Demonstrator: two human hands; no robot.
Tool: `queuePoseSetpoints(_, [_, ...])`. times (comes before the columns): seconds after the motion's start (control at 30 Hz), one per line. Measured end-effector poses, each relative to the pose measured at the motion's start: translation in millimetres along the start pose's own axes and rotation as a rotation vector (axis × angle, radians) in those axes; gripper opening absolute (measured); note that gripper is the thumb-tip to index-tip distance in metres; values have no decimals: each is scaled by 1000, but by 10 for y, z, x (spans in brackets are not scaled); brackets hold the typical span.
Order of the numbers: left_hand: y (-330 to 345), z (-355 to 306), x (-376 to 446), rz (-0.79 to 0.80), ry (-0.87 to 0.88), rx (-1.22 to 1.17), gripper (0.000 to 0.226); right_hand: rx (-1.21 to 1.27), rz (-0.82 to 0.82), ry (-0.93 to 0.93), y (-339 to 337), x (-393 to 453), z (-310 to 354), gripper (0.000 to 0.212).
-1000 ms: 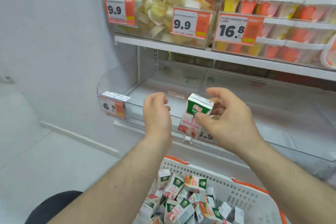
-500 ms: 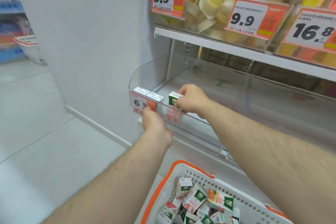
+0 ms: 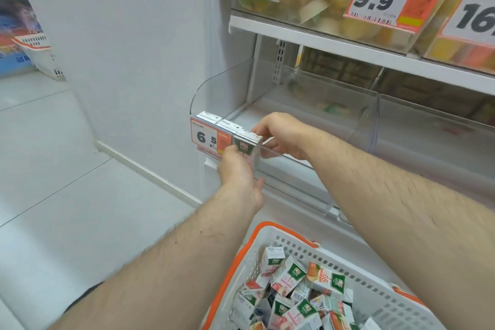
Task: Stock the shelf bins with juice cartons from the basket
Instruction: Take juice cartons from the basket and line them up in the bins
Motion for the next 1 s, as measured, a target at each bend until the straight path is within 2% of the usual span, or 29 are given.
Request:
queuePoseSetpoints(0.1, [-25, 28, 15, -20, 23, 47, 42, -128, 12, -37, 9, -78, 30, 31])
queuePoseSetpoints(0.17, [-38, 81, -27, -20, 6, 117, 40, -355, 2, -115, 9, -174, 56, 14])
queuePoseSetpoints(0.23, [-44, 176, -101, 15, -19, 236, 26, -676, -147, -274, -30, -334, 69, 20])
queuePoseSetpoints(0.3, [-34, 353, -165, 112, -75, 357, 14, -845, -384, -463, -75, -664, 87, 32])
queuePoseSetpoints(0.33, [-25, 469, -197, 186, -118, 413, 15, -844, -471, -592, -70, -868, 81, 31])
queuePoseSetpoints(0.4, [-18, 714, -260, 330, -216, 506, 20, -742, -544, -784, -67, -1254, -18, 26])
queuePoseSetpoints(0.47, [-43, 934, -318, 431, -273, 644, 22, -626, -596, -819, -135, -1527, -243, 22])
queuePoseSetpoints(0.6, [-154, 1296, -377, 532, -257, 942, 16, -469, -583, -621, -257, -1766, -922, 22])
queuePoseSetpoints(0.77, [-424, 1717, -335, 550, -160, 1515, 13, -240, -471, -138, -384, -1740, -2083, 22])
queuePoseSetpoints(0.87, [-589, 1977, -213, 559, -109, 1693, 10, -141, -430, 106, -445, -1727, -2806, 23])
queuePoseSetpoints(0.93, [-720, 2158, -114, 548, -53, 1778, 15, -183, -383, 229, -450, -1768, -3228, 27])
queuePoseSetpoints(0.97, [-795, 2243, -74, 546, -34, 1841, 7, -247, -318, 280, -412, -1782, -3423, 28])
queuePoseSetpoints(1.0, [-889, 2354, -16, 547, -21, 1901, 14, -325, -237, 334, -359, -1806, -3614, 26])
Point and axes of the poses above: each hand's wrist, its own x-axis towards the middle knuckle, its own y-axis out of the palm, z = x × y, the point moved 7 cm from there along x, towards the middle knuckle, and after that the axes turned 3 degrees about -x, right-handed, at the moved point
